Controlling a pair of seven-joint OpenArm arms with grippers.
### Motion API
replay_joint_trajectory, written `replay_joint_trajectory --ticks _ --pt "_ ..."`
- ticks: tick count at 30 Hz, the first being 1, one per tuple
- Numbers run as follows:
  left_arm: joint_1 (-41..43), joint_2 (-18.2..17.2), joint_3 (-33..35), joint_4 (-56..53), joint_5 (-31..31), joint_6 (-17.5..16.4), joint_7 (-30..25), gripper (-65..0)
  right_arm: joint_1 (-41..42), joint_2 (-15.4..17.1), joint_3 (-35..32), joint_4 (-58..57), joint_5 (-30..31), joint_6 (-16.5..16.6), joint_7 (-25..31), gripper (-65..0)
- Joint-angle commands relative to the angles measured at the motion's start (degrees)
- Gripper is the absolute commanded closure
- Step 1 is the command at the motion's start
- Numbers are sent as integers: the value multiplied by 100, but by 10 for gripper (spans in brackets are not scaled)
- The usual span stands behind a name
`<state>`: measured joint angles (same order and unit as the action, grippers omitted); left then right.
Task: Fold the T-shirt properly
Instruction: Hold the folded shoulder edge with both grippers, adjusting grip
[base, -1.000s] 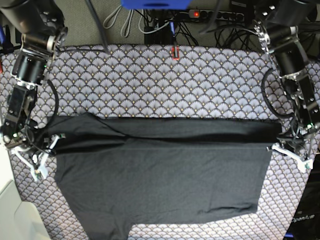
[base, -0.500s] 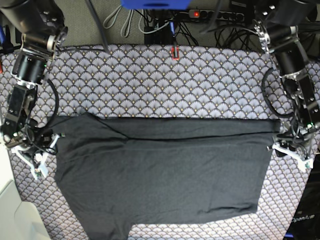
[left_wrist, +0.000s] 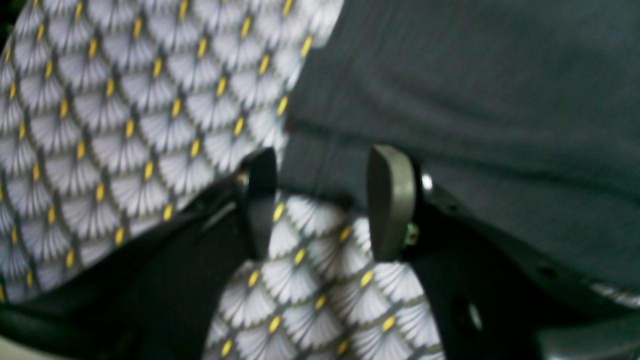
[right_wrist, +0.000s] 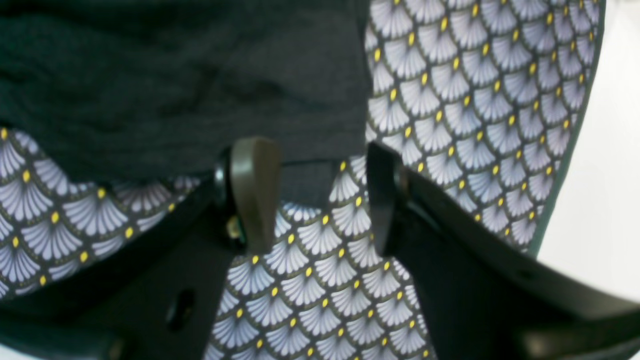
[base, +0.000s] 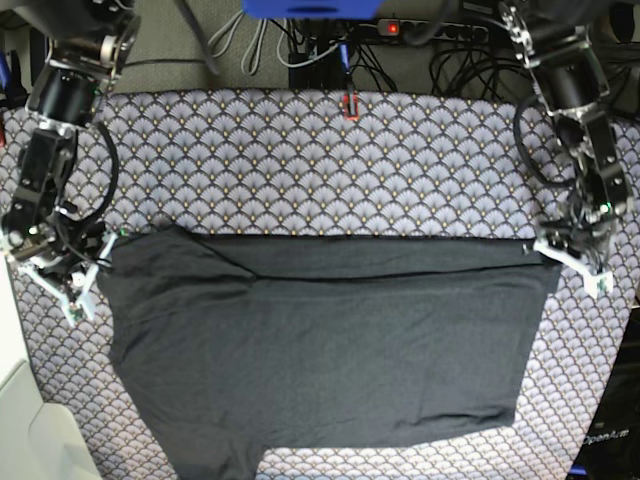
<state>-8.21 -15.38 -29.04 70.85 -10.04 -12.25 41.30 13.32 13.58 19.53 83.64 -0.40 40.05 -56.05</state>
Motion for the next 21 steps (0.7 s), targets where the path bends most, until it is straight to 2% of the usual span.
replay_joint_trajectory --ticks 1,6,12,21 --pt "-98 -93 -19 102 -20 -10 -178 -289 132 53 12 124 71 -5 115 -302" --pt "34 -93 -37 49 -20 -1 -205 -289 105 26 12 133 71 -5 115 -302" --pt "-63 -93 -433 -373 -20 -19 -222 -289 44 17 3 142 71 -5 115 -302" --pt "-151 -93 -433 -434 -20 -45 -512 -289 44 17 -6 142 71 -5 115 -302"
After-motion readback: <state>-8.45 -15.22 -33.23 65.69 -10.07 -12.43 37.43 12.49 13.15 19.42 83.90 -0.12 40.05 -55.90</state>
